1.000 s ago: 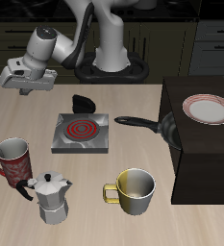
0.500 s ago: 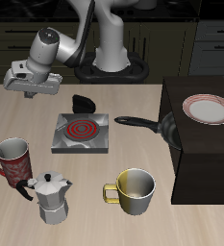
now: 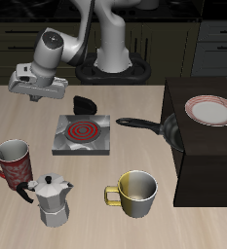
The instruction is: Place the frying pan on the top layer of the shelf and turn off the stove
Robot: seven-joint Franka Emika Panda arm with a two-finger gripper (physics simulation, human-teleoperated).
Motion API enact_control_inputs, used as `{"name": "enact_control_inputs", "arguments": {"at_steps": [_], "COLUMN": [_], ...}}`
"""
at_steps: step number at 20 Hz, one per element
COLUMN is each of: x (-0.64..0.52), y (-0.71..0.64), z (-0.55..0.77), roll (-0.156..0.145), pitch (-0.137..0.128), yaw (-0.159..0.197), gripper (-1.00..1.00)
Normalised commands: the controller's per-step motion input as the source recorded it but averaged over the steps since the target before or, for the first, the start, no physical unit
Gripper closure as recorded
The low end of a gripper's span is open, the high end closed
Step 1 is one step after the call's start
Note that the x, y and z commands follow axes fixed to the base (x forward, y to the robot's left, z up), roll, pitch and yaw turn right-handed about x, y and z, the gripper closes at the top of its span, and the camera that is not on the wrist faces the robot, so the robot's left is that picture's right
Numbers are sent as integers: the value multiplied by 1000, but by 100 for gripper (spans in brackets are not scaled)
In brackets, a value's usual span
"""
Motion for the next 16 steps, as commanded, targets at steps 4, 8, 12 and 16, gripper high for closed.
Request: {"name": "enact_control_inputs", "arguments": {"at_steps": [4,8,12,16], "x": [30,20,21,59], "y": [82,100,134,103], "z": [-67,-41,49,-9], "roll": [15,16,14,18], "pitch": [2,1,-22,-11], "yaw": [-65,-64,-74,-40], "gripper": [100,100,100,100]}}
